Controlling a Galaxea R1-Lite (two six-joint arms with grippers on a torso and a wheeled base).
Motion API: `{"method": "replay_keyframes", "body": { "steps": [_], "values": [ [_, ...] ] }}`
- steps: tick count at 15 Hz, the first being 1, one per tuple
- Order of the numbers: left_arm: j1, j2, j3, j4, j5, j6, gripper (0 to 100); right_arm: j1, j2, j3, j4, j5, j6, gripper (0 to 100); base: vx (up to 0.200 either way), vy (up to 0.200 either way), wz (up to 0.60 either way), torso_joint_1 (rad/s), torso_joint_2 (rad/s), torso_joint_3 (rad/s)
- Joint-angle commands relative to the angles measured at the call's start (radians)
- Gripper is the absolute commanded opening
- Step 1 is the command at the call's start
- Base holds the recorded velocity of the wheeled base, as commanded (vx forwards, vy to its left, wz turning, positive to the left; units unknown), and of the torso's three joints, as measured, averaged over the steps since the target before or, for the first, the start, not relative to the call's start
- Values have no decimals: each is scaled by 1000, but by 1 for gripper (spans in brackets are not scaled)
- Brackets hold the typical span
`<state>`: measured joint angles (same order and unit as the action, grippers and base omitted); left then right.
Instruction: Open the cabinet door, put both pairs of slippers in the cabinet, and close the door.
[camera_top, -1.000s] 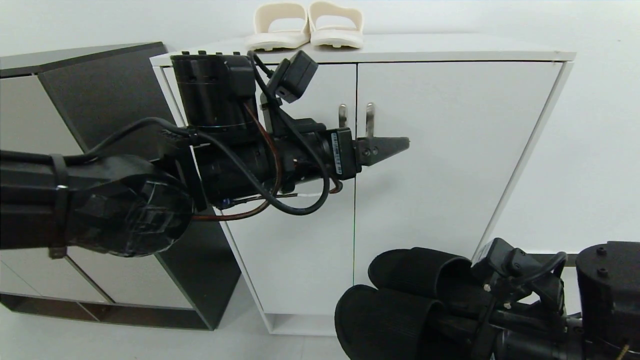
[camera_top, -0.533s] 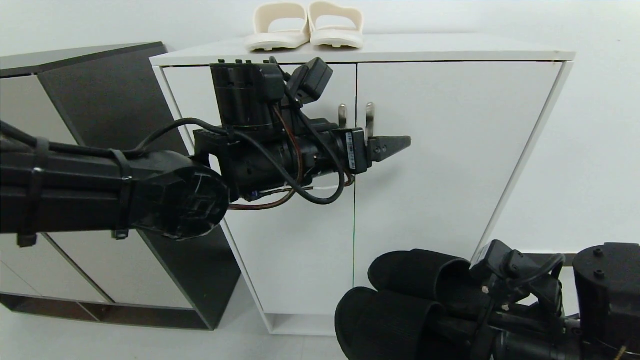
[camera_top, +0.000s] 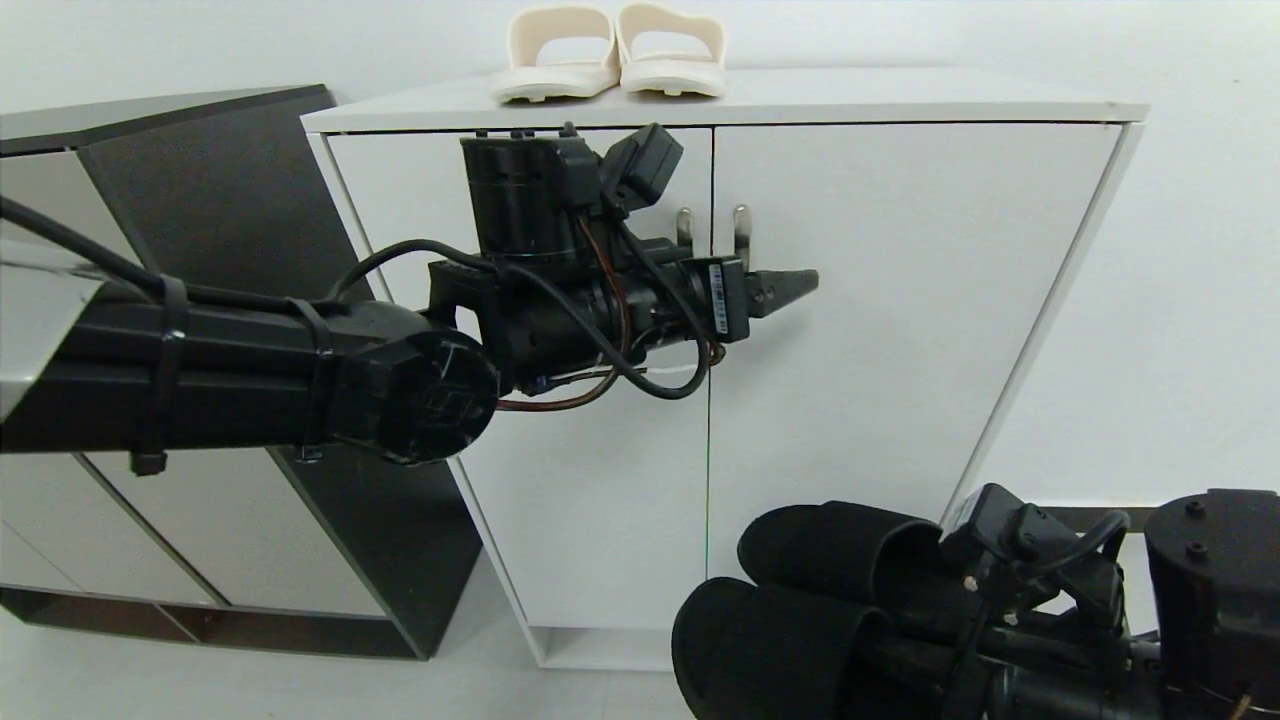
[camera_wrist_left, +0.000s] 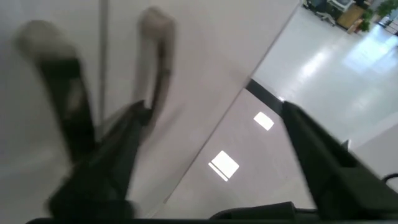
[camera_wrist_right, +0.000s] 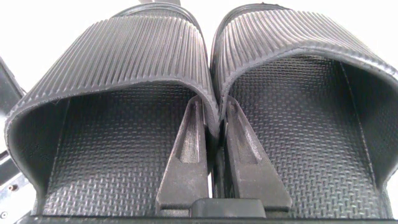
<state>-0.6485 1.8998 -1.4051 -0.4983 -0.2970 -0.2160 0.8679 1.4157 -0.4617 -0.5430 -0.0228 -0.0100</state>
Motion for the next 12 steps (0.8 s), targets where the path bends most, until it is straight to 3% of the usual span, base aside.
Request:
{"method": "replay_keyframes", "body": {
  "steps": [1, 4, 7, 12],
  "values": [
    [-2, -5, 3, 1, -4, -3, 0, 0, -1, 8, 0, 4, 1, 0, 0, 0, 0, 0, 0, 0],
    [-10, -13, 14, 0, -4, -8, 0, 0, -14, 25, -2, 61, 1, 0, 0, 0, 0, 0, 0, 0],
    [-48, -122, 147, -39, -4, -6, 0, 0, -83, 66, 5, 205, -1, 0, 0, 0, 0, 0, 0, 0],
    [-79, -261, 344, -117, 1, -6, 0, 0, -90, 63, 5, 211, -1, 0, 0, 0, 0, 0, 0, 0]
  ]
}}
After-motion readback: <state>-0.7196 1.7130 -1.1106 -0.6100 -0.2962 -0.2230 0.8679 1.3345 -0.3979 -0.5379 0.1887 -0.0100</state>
